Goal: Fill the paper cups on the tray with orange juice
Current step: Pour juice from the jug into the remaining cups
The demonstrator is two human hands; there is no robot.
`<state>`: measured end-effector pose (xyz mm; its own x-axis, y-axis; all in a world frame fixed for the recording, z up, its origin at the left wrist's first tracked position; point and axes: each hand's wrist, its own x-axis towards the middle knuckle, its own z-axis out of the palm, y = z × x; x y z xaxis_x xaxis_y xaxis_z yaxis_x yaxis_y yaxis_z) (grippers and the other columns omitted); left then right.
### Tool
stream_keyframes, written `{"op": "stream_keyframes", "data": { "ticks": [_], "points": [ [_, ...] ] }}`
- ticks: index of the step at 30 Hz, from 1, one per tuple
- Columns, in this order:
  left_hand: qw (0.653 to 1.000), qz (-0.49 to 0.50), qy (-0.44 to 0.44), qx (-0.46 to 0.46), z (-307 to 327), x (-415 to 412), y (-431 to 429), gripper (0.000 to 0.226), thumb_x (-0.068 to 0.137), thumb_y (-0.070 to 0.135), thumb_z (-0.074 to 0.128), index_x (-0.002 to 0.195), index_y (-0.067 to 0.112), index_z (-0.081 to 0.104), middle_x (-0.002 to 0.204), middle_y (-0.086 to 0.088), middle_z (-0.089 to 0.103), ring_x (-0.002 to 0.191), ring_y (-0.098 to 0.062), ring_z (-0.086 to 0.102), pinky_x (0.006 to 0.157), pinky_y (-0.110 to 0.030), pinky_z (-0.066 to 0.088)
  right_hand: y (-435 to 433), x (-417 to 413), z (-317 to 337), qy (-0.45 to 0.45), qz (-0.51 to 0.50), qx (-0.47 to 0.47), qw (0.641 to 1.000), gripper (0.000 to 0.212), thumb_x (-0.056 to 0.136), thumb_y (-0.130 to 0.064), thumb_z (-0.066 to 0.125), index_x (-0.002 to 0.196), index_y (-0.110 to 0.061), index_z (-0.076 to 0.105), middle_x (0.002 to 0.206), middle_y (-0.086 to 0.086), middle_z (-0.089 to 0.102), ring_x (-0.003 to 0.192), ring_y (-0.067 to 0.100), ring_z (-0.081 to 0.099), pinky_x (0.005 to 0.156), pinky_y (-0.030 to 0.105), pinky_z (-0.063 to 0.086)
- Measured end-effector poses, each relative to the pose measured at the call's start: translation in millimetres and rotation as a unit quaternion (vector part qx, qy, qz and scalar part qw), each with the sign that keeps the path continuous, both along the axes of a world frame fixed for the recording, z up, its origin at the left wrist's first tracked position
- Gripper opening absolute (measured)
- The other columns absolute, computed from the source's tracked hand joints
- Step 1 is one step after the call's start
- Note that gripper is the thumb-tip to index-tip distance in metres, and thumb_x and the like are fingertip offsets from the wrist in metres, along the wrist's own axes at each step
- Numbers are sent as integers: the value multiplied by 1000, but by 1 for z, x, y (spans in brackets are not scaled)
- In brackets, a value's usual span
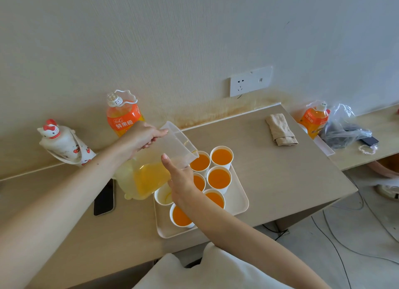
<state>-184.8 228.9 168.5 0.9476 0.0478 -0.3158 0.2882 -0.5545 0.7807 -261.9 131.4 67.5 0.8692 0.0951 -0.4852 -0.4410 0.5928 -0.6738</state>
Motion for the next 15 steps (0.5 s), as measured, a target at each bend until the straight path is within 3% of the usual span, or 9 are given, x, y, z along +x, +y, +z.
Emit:
{"op": "stream_keyframes", "data": {
  "ticks": [4, 7, 13, 15],
  "points": [
    [1000, 11, -20, -15, 4, -15, 12, 44, 87, 30, 70, 56, 15, 41, 47, 5, 36, 45, -12, 30, 53, -24, 28, 4, -5, 3, -45, 1, -17, 999, 48, 79, -20, 80, 121, -23, 56, 111, -3, 68, 102, 11, 63, 81, 18, 51],
    [999, 22, -25, -38, 6, -27, 24, 38, 87, 29, 69, 62, 13, 44, 53, 2, 36, 47, -12, 30, 53, -24, 28, 10, -12, 8, -51, 17, -32, 998, 57, 79, -23, 80, 128, -21, 51, 106, -11, 66, 92, 1, 62, 65, 10, 46],
    [998, 61, -6, -30, 6, -53, 52, 36, 89, 25, 67, 62, 13, 47, 44, 7, 33, 34, -5, 27, 36, -13, 24, 41, -31, 0, -54, 38, -72, 995, 71, 70, -34, 87, 131, -19, 55, 116, -2, 70, 106, 10, 66, 93, 25, 52],
    [998, 57, 5, -20, 4, -61, 60, 37, 87, 28, 68, 60, 14, 47, 46, 4, 33, 37, -7, 27, 41, -18, 25, 52, -38, -5, -28, 57, -80, 995, 95, 55, -50, 89, 135, -20, 49, 121, -2, 66, 112, 13, 62, 102, 34, 49]
  ]
}}
